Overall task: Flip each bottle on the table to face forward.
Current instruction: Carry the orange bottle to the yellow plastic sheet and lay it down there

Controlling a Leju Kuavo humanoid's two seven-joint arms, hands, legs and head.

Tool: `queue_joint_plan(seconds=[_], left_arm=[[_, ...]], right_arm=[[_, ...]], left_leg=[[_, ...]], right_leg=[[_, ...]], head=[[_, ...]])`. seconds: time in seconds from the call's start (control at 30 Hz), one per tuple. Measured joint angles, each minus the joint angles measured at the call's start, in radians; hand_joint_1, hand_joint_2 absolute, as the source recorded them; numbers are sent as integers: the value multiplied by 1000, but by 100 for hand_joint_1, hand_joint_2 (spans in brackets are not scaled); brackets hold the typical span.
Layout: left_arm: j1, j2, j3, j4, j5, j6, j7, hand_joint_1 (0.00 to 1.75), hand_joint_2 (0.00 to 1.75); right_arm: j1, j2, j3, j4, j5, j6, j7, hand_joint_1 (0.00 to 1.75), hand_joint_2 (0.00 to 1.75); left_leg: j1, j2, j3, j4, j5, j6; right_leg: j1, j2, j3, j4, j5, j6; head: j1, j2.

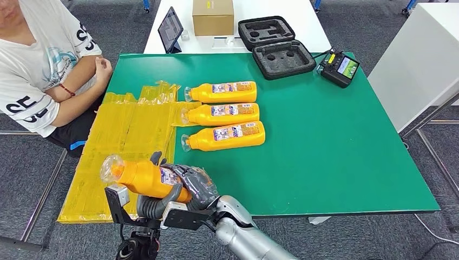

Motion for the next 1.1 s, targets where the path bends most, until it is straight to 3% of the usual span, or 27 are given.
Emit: queue_joint_plan(seconds=[0.13, 0.2, 0.27, 0.33, 0.57, 0.6, 0.7, 0.73, 0.77, 0.9, 1.1], left_arm=[[1, 2, 8, 0, 7, -2, 0, 6, 175], [1, 2, 11, 0, 12, -5, -2, 76, 175], [1, 2, 14, 0, 20, -9, -5, 158, 175], [1, 2, 17, 0, 25, -11, -8, 175, 175], [-1, 1, 34, 0, 36, -17, -16, 175, 175], [-2, 1, 36, 0, 36, -17, -16, 175, 175], [-6, 0, 41, 0, 36, -17, -16, 175, 175], [-8, -1, 43, 0, 37, -17, -16, 175, 175], [-12, -1, 45, 0, 37, -17, -16, 175, 175], [-23, -1, 54, 0, 37, -17, -16, 175, 175], [-34, -2, 56, -4, 43, -16, -20, 175, 175]], right_arm=[[-15, 4, 8, 17, 15, 17, 21, 175, 175], [-23, 7, 11, 25, 22, 25, 29, 175, 175], [-30, 9, 11, 33, 33, 33, 38, 175, 175], [-37, 11, 13, 40, 45, 41, 45, 175, 175], [-56, 22, 15, 59, 75, 55, 61, 175, 175], [-57, 23, 15, 61, 78, 57, 62, 165, 175], [-62, 27, 16, 65, 94, 63, 70, 34, 175], [-63, 28, 17, 67, 101, 64, 73, 0, 175], [-64, 28, 19, 68, 108, 65, 75, 0, 175], [-61, 29, 25, 70, 118, 60, 78, 0, 0], [-53, 29, 23, 57, 130, 0, 83, 0, 0]], left_leg=[[0, 0, 0, 0, 0, 0], [0, 0, 0, 0, 0, 0], [0, 0, 0, 0, 0, 0], [0, 0, 0, 0, 0, 0], [0, 1, 0, 0, 0, 0], [0, 1, 0, 0, 0, 0], [0, 1, 0, 0, 0, 0], [0, 1, 0, 0, 0, 0], [0, 1, 0, 0, 0, 0], [0, 1, 0, 0, 0, 0], [0, 1, 0, 0, 0, 0]], right_leg=[[0, 0, 0, 0, 0, 0], [0, 0, -1, 0, 0, 0], [0, 0, -1, 0, 0, 0], [0, 1, -1, 0, 0, 0], [0, 1, -1, 0, 0, 0], [0, 1, -1, 0, 0, 0], [0, 1, -2, 0, 0, 0], [0, 1, -2, 0, 0, 0], [0, 1, -2, 0, 0, 0], [0, 1, -2, 0, 0, 0], [0, 1, -2, 0, 0, 0]], head=[[0, 0], [0, 0], [0, 0], [0, 0], [0, 0], [0, 0], [0, 0], [0, 0], [0, 0], [0, 0], [0, 0]])
